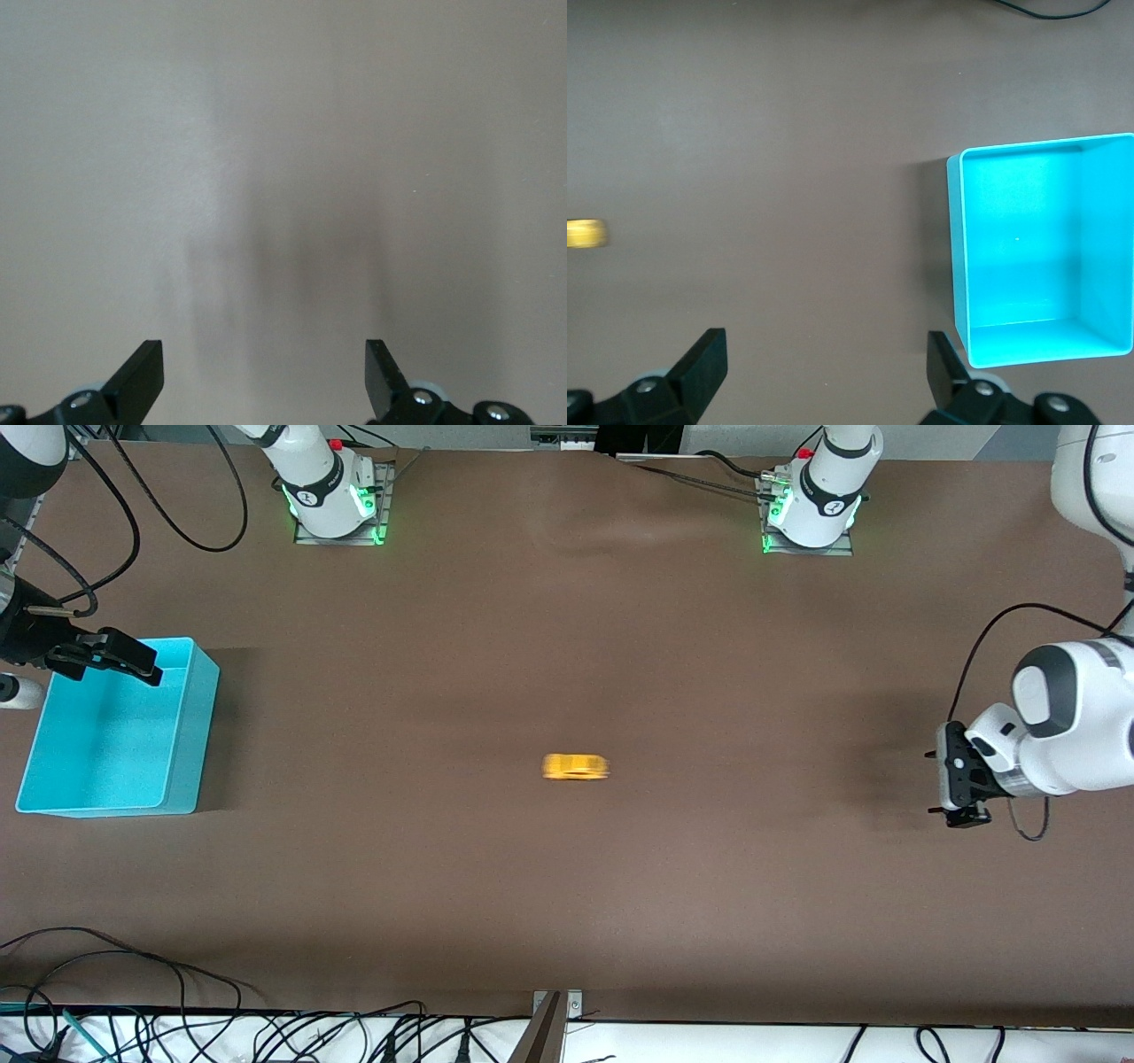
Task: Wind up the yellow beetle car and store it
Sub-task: 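Open the left gripper, letting the car roll toward the blue box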
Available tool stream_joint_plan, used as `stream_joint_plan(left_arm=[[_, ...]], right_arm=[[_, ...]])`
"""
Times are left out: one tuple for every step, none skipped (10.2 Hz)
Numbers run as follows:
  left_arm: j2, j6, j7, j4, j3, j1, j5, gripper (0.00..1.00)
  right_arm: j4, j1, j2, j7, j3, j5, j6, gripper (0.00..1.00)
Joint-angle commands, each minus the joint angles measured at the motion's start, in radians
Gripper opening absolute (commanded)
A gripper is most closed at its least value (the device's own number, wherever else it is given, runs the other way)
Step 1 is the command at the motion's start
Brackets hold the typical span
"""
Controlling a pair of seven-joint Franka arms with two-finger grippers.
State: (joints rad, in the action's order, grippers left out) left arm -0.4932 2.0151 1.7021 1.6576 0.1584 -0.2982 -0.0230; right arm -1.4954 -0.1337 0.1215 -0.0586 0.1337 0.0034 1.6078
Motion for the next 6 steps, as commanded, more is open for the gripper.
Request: stream_joint_plan(left_arm=[[0.043,-0.114,-0.114,-0.061,0.006,-0.007,0.018,1.00],[0.073,-0.151,-0.183,-0.068,0.010,-0.005,0.015,1.00],[0.099,-0.185,-0.253,-0.071,0.016,-0.004,0.014,1.00],[0.126,-0.214,-0.319,-0.071,0.020,0.002,0.011,1.00],[0.146,-0.246,-0.364,-0.079,0.026,0.005,0.009,1.00],[0.153,-0.295,-0.416,-0.114,0.026,0.013,0.009,1.00]], right_arm=[[-0.008,0.000,-0.008,0.003,0.001,-0.010,-0.005,1.00],[-0.008,-0.001,-0.008,0.003,0.001,-0.010,-0.005,1.00],[-0.008,0.000,-0.008,0.005,0.001,-0.010,-0.005,1.00],[-0.008,0.000,-0.008,0.005,0.001,-0.010,-0.005,1.00],[-0.008,0.000,-0.008,0.005,0.003,-0.010,-0.005,1.00],[-0.008,0.002,-0.008,0.005,0.003,-0.011,-0.005,1.00]])
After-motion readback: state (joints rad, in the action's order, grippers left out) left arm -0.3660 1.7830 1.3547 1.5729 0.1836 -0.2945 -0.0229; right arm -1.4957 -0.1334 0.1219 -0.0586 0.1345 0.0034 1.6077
